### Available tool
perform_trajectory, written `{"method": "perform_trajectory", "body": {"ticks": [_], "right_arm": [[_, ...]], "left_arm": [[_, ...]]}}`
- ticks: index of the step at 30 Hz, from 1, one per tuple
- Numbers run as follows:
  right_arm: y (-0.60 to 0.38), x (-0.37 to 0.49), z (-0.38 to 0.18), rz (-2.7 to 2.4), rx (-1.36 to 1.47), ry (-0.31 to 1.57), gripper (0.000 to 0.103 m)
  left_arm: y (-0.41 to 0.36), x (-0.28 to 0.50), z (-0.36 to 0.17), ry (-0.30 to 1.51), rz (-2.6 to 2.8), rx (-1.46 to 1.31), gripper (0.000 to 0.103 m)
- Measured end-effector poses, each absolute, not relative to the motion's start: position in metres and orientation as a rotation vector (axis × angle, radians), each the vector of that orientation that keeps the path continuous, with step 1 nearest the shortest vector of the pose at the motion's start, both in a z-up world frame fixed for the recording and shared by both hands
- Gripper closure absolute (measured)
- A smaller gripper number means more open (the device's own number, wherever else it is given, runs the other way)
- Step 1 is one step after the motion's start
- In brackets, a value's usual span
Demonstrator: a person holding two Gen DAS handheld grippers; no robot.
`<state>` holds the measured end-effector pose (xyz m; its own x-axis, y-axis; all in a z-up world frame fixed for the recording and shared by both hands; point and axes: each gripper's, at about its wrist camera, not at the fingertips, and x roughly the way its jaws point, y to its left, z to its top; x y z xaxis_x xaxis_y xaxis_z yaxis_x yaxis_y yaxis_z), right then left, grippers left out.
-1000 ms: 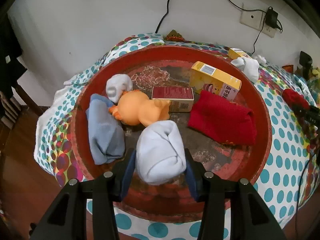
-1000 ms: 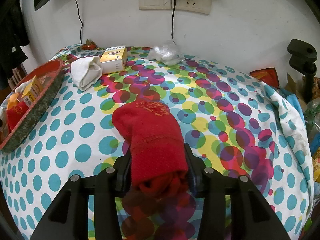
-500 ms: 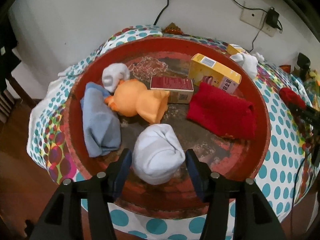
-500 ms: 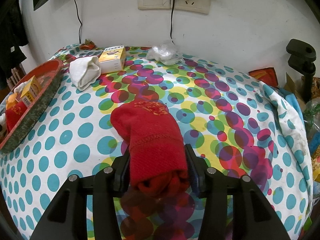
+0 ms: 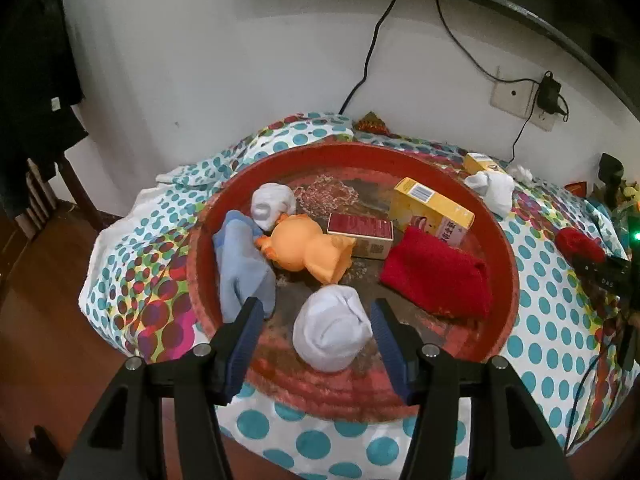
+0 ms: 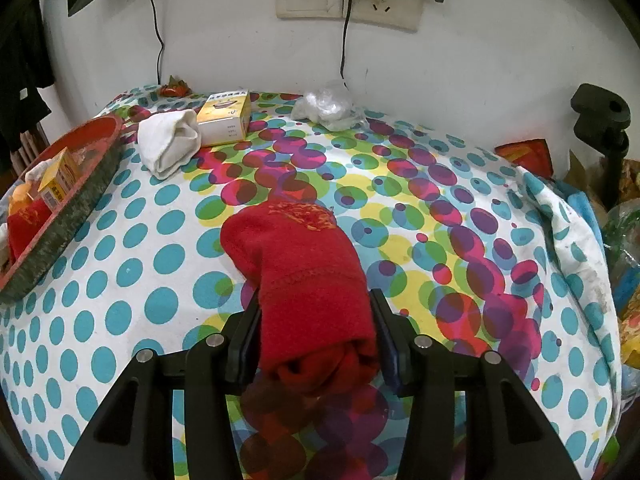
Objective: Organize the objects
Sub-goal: 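Lower the white sock into the tray and open the left gripper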
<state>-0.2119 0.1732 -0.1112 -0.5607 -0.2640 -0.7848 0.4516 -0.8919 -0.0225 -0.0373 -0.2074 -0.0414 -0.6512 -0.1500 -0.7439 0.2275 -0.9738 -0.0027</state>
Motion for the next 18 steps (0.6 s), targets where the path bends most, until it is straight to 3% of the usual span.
{"method": "perform_trajectory", "body": {"ticks": [5, 12, 18], "right_arm": [[0.174, -0.213, -0.111, -2.443, 1.179, 0.308, 0.058], [0.174, -0.214, -0.11, -2.446, 1.177, 0.316, 0.058], [0.167, -0.208, -0.109, -2.483, 1.157, 0.401, 0.058]], "left_arm": [[-0.2, -0.016, -0.049, 0.14, -2.704, 1.196, 0.046], [-0.189, -0.002, -0.052, -0.066, -2.658, 1.14, 0.046], [-0.196, 0.004, -0.047, -0.127, -2.624, 1.105, 0.046]]}}
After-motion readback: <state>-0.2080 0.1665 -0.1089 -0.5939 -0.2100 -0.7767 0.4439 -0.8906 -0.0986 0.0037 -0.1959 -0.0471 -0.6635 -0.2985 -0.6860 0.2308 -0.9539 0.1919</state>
